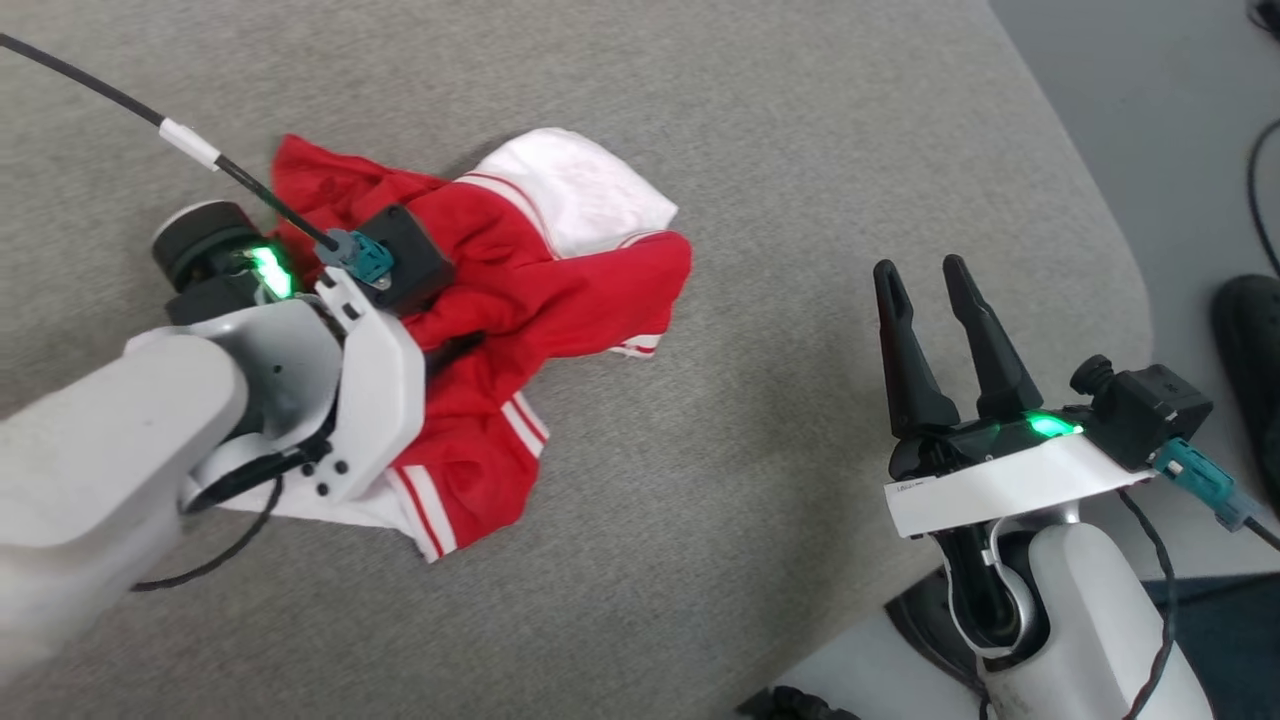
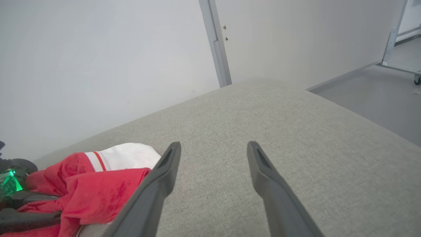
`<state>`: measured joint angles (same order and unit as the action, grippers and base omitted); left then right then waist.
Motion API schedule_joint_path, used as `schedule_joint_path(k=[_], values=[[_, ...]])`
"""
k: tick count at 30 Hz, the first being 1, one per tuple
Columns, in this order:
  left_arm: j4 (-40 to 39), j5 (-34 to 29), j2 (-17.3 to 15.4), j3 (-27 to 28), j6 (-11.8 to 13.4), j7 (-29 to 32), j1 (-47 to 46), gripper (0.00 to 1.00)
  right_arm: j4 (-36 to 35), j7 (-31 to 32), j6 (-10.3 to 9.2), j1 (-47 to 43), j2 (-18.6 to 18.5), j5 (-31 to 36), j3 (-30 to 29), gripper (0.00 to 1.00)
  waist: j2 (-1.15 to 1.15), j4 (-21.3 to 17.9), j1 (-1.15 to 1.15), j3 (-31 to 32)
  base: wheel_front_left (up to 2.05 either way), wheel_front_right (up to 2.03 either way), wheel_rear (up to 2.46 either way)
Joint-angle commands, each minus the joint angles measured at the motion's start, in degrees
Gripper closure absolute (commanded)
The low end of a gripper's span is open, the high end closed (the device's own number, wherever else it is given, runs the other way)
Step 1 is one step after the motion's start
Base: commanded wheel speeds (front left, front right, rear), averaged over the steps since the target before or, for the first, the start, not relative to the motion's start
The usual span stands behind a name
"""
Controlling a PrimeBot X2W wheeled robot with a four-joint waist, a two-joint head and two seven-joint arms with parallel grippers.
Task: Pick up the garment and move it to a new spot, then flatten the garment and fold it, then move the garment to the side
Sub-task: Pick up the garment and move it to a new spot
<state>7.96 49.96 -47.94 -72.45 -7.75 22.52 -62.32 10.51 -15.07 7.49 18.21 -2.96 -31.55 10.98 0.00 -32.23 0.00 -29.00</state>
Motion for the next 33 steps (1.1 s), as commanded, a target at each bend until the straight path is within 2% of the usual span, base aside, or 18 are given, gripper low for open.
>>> schedule_joint_path(k=[1,2,4,5,10,17,22,23,26,33], values=[[2.53,-0.36,-0.35,-1.65,0.48,0.47,1.63,0.56,0.07,-0.14,0.00,0.39,0.00,0.43,-0.10,0.00,0.00,0.89,0.00,0.49,0.00,0.00,0.00],[2.60,-0.36,0.01,-1.53,0.48,-0.74,1.34,0.50,0.21,-0.14,0.00,0.50,0.01,0.93,-0.26,0.00,0.00,1.63,0.00,0.86,0.00,0.00,0.00],[2.60,0.12,1.08,-1.26,0.45,-3.73,0.81,0.08,0.59,-0.14,0.00,0.74,0.00,2.03,-0.93,0.00,0.00,3.49,0.00,1.95,0.00,0.00,0.00],[2.66,0.26,1.58,-1.13,0.44,-5.48,0.51,0.00,0.89,-0.13,0.00,0.87,0.00,2.75,-1.19,0.00,0.00,4.56,0.00,2.61,0.00,0.00,0.00],[4.28,3.19,4.94,-0.94,0.33,-15.81,0.17,0.00,2.60,-0.14,0.00,1.18,-0.02,7.26,-2.77,0.00,0.00,10.84,0.00,6.69,0.00,0.00,0.00],[8.86,11.52,8.09,-0.88,0.33,-32.09,5.30,0.00,5.95,-0.13,0.00,1.12,-0.04,15.03,-6.96,0.00,0.00,19.92,0.00,12.46,0.00,0.00,0.00],[15.64,17.44,10.32,1.37,0.33,-37.37,12.60,0.00,7.75,-0.13,0.00,-0.05,-0.04,18.53,-9.46,0.00,0.00,24.87,0.00,15.34,0.00,0.00,0.00],[18.30,18.42,11.38,4.53,0.33,-37.69,15.79,0.00,8.23,-0.13,0.00,-0.66,-0.03,19.53,-10.55,0.00,0.00,26.79,0.00,16.40,0.00,0.00,0.00],[21.29,15.70,13.74,12.45,0.33,-37.75,22.19,0.00,8.88,-0.13,0.00,-1.93,-0.01,20.76,-12.28,0.00,0.00,29.41,0.00,17.92,0.00,0.00,0.00],[21.99,2.91,20.04,36.13,0.33,-37.77,38.03,0.00,9.24,-0.13,0.00,-6.27,-0.03,22.69,-15.32,0.00,0.00,33.74,0.00,21.07,0.00,0.00,0.00]])
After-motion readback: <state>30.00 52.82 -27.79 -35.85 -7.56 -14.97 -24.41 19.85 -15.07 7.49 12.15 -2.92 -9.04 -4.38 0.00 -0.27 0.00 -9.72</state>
